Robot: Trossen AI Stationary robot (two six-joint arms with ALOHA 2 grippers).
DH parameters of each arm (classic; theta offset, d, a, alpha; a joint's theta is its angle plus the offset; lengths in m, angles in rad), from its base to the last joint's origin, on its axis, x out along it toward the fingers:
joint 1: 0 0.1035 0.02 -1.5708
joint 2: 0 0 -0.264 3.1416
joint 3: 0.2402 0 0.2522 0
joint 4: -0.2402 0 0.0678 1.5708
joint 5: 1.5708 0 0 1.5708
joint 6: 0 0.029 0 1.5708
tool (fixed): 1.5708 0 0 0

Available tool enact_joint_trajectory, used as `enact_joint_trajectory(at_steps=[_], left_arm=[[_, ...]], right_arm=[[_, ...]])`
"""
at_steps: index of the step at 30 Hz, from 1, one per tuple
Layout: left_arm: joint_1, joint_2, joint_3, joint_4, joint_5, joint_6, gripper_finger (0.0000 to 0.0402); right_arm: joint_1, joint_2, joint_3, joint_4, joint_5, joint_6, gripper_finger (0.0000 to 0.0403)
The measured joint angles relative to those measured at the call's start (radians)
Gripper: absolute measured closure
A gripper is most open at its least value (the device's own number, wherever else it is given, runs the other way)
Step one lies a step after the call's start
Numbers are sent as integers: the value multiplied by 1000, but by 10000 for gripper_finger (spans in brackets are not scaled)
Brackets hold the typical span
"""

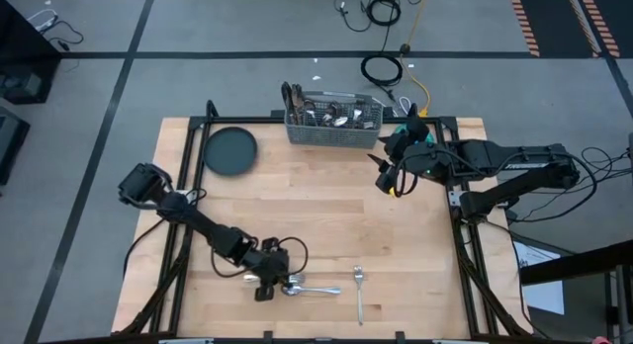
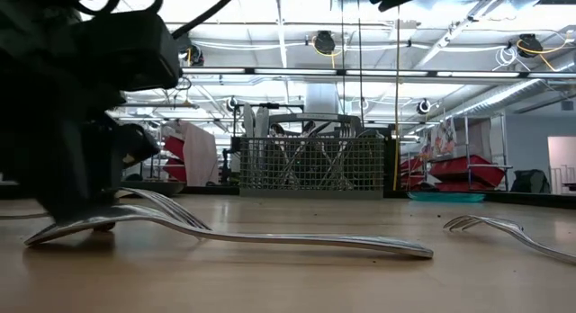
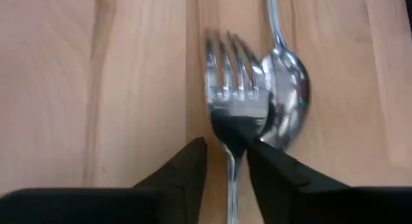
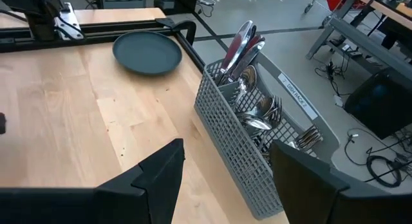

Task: Sort silverware
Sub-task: Put the fork into the silverware organizer

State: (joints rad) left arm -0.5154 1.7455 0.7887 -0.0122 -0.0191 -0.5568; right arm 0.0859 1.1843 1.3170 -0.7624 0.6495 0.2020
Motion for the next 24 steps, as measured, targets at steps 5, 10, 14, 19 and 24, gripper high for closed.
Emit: enact_joint_trajectory(at_steps=[5,10,14,19,24], left_arm=[[26,4,-1,11,-64,16,365],[66,3,-2,23,-105,-4,381],[101,-37,8,19,-158,-29,381],[160,-136,50,29,-261,22,381],[243,-238,79,145,-548,78,381]], right_arm=[[24,0,0,0,0,6,194],[70,-7,0,12,1,23,206],[141,-47,0,59,3,19,216],[239,-138,0,116,7,21,222],[354,-227,0,192,5,18,222]])
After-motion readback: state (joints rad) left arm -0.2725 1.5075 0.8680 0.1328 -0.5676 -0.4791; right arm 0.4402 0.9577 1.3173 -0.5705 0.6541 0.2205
